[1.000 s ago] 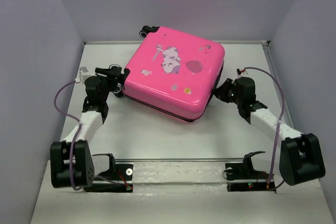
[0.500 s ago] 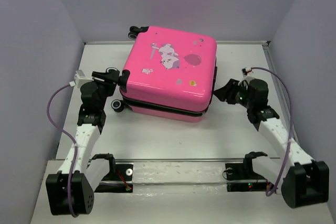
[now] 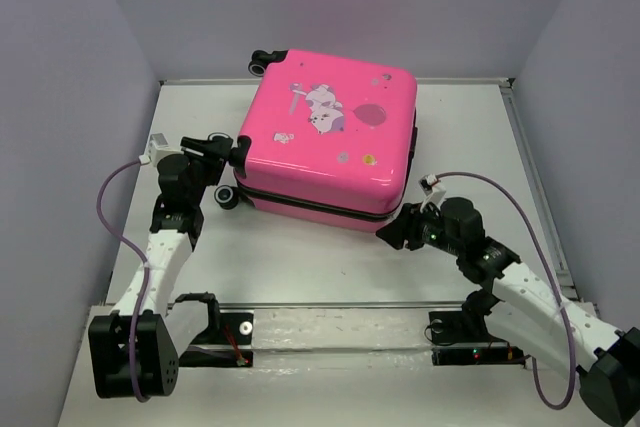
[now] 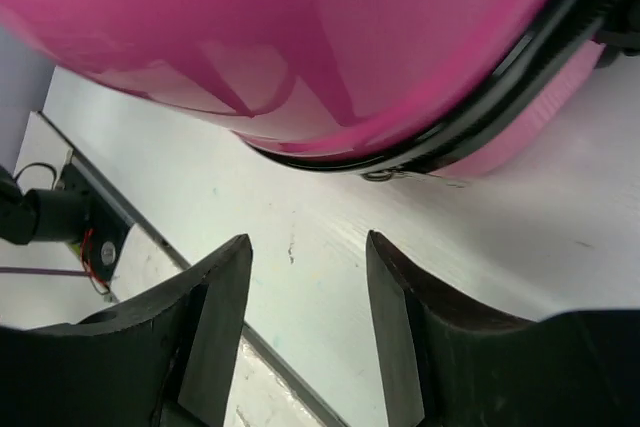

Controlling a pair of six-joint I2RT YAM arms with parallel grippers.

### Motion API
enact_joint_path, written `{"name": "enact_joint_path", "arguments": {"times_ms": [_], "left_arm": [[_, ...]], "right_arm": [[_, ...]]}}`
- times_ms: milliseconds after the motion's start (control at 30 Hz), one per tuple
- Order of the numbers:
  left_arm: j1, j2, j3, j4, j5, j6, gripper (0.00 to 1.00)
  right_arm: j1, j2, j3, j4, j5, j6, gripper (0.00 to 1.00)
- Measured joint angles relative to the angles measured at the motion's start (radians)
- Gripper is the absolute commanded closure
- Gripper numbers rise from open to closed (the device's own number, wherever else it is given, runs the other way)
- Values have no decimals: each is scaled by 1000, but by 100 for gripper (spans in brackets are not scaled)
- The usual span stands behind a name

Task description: Pack the luggage

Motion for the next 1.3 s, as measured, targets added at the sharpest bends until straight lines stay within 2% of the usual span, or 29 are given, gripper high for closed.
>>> {"name": "enact_joint_path", "arguments": {"times_ms": [433,667,900,1000,1200,1300], "left_arm": [[0,11,-31,43,5,-24,94],[4,12,-34,67,4,-25,94],[3,23,-48,87,11,-31,94],[3,24,-56,95,11,-34,94],[3,24,-66,97,10,-40,94],[0,24,-68,102,-3,-42,94]], "right_arm": [[-2,129,-16,108,211,-15,43],[-1,175,-29,198,173,-74,58],[-1,188,-61,263,165,-106,86],[-1,192,-68,279,162,-109,93],[47,185,-93,317,180,-87,93],[161,193,-75,282,337,-61,93]]}}
